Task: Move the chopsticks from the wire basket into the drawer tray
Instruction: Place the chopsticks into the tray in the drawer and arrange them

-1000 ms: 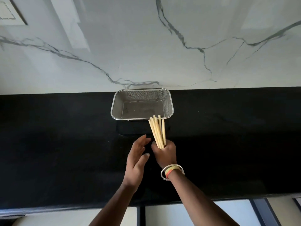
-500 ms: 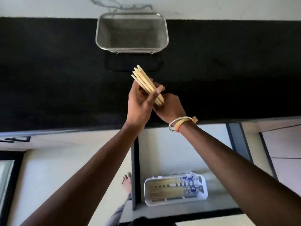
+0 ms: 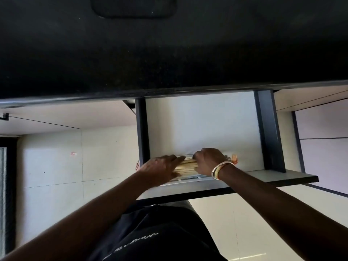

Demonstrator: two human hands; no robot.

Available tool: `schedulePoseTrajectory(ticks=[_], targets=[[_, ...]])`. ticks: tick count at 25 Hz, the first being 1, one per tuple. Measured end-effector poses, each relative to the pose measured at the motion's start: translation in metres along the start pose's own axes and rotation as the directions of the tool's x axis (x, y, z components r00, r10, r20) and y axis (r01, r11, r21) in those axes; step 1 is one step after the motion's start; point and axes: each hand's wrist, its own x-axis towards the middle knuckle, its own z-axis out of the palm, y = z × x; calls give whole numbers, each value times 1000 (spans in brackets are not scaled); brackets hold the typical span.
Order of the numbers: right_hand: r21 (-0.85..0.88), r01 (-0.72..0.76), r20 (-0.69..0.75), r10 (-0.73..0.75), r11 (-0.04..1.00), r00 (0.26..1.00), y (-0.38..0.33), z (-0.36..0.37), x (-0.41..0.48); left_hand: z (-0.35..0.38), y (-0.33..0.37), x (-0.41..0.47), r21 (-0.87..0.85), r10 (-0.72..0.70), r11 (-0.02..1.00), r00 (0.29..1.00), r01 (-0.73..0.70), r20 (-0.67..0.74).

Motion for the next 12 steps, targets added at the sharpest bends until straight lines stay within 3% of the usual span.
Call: schedulePoseTrajectory(ticks=[1, 3, 8, 12], targets=[[-21, 20, -2, -21, 1000, 1000, -2, 8, 2, 20, 3, 4, 132, 59, 989, 997, -64, 42], [-27, 26, -9, -26, 999, 1000, -2, 24, 5, 41, 13, 11, 297, 6, 954, 996, -34, 92], [-29, 77, -34, -78, 997, 996, 18, 51, 11, 60, 7, 16, 382, -211, 914, 964, 136, 162], [-51, 92, -127, -98, 994, 987, 26, 64, 15, 61, 6, 13, 431, -217, 892, 964, 132, 154]])
